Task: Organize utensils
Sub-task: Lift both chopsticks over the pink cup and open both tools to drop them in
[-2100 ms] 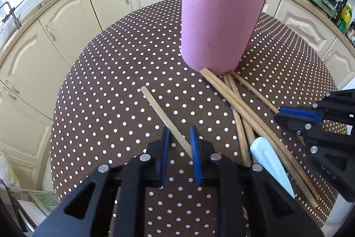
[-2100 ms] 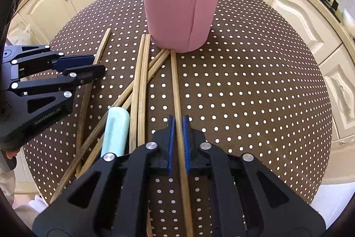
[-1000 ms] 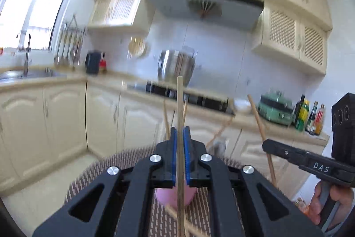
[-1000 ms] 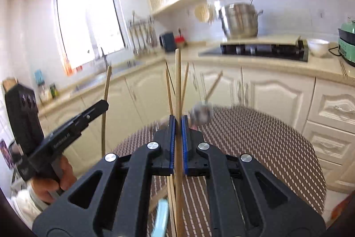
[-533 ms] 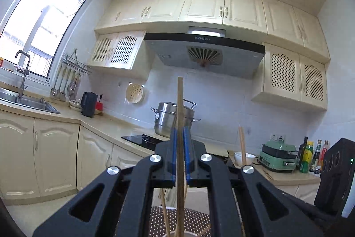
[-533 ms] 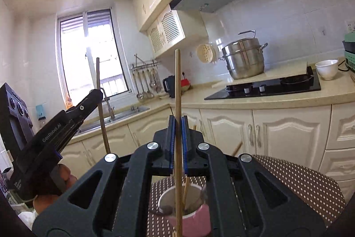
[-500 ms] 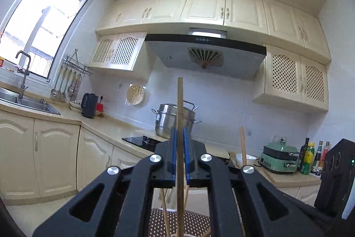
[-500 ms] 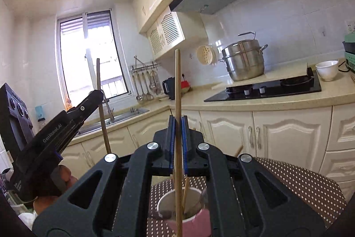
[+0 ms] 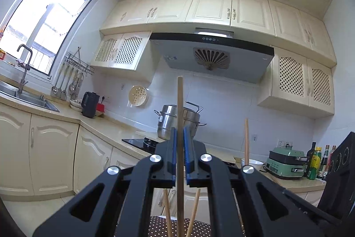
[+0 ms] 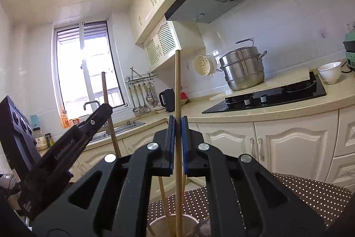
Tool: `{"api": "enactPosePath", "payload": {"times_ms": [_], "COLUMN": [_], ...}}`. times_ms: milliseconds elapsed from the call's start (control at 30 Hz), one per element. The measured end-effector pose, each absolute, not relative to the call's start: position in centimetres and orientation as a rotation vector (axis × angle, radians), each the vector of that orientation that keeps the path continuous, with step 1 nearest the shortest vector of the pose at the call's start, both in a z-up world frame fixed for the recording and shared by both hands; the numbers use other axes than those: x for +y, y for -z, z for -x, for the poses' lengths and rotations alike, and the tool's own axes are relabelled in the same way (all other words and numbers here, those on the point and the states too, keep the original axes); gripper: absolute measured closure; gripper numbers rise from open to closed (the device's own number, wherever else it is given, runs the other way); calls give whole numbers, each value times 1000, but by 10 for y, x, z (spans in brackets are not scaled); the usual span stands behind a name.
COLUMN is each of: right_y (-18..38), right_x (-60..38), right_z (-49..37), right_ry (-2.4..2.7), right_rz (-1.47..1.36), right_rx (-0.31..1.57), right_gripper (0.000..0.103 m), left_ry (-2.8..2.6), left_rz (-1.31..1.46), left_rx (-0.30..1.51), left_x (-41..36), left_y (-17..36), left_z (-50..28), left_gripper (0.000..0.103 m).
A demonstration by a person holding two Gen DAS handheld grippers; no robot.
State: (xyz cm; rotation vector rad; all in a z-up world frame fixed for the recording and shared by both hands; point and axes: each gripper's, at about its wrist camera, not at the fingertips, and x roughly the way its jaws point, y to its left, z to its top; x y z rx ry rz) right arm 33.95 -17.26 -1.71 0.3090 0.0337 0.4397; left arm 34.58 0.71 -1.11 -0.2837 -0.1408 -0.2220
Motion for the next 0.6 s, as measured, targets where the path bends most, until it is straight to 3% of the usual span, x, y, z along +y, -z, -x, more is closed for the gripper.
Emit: {"api": "enactPosePath", "payload": {"times_ms": [533,600], "right_y": [32,32], "right_x": [-169,-170], "right_z": [-328,-322], "right_ry": [-444,-442], "right_rz": [-250,-238], "right_rx": [103,112], "right_gripper": [97,97], "left_ry": [291,292], "left_rz": [287,286], "left_rx": [61,73], "left_x": [17,18], "left_y": [53,53], "left_z": [-339,-335], "left_gripper": [95,72]}}
